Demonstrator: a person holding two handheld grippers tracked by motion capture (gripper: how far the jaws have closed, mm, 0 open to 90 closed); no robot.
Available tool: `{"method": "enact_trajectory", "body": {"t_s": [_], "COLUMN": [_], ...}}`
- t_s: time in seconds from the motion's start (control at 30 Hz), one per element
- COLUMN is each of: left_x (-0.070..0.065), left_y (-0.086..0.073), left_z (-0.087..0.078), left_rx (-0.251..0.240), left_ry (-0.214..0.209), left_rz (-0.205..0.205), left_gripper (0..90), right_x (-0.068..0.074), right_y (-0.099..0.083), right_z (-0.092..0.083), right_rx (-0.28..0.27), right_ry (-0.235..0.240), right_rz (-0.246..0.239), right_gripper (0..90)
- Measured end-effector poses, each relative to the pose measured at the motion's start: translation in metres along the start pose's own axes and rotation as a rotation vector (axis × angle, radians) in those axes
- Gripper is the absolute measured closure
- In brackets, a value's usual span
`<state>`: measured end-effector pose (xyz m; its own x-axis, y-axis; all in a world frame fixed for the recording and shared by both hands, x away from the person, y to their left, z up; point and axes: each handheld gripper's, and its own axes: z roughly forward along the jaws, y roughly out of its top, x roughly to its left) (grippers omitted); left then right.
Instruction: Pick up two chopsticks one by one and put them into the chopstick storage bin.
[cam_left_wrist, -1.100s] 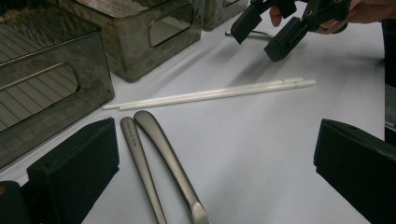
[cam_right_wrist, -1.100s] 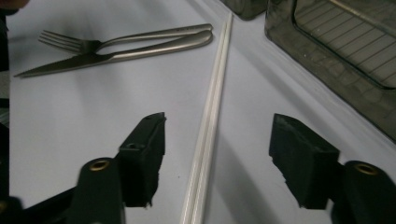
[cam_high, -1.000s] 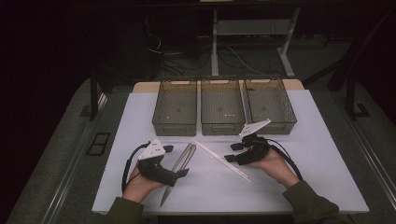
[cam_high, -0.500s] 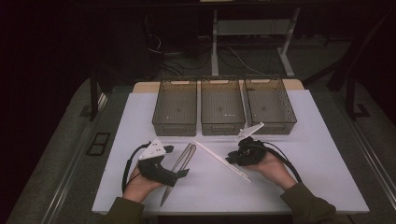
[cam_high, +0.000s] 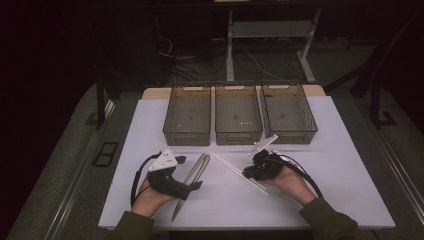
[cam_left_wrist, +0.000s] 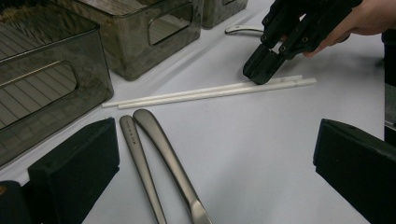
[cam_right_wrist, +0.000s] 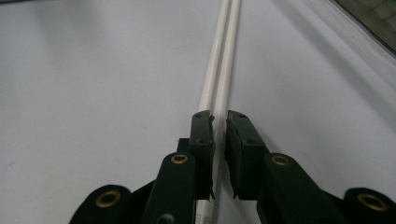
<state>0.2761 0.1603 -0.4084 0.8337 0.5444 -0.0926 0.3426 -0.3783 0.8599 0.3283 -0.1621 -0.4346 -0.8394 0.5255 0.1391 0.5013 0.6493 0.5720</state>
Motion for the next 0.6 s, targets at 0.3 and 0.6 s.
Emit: {"method": "enact_trajectory", "body": {"t_s": [0.3, 0.6], "left_x": [0.000, 0.000], "left_y": [0.000, 0.000], "left_z": [0.000, 0.000], "left_rx": [0.000, 0.005], "left_ry": [0.000, 0.002], "left_rz": [0.003, 0.002], "left_gripper": [0.0, 0.0], "right_x": [0.000, 0.010], "right_y": [-0.001, -0.002], "right_z": [0.002, 0.003], "right_rx": [0.016, 0.015], "right_ry": [-0.034, -0.104], "right_rz": [-0.017, -0.029], "right_gripper": [82.2, 83.3]}}
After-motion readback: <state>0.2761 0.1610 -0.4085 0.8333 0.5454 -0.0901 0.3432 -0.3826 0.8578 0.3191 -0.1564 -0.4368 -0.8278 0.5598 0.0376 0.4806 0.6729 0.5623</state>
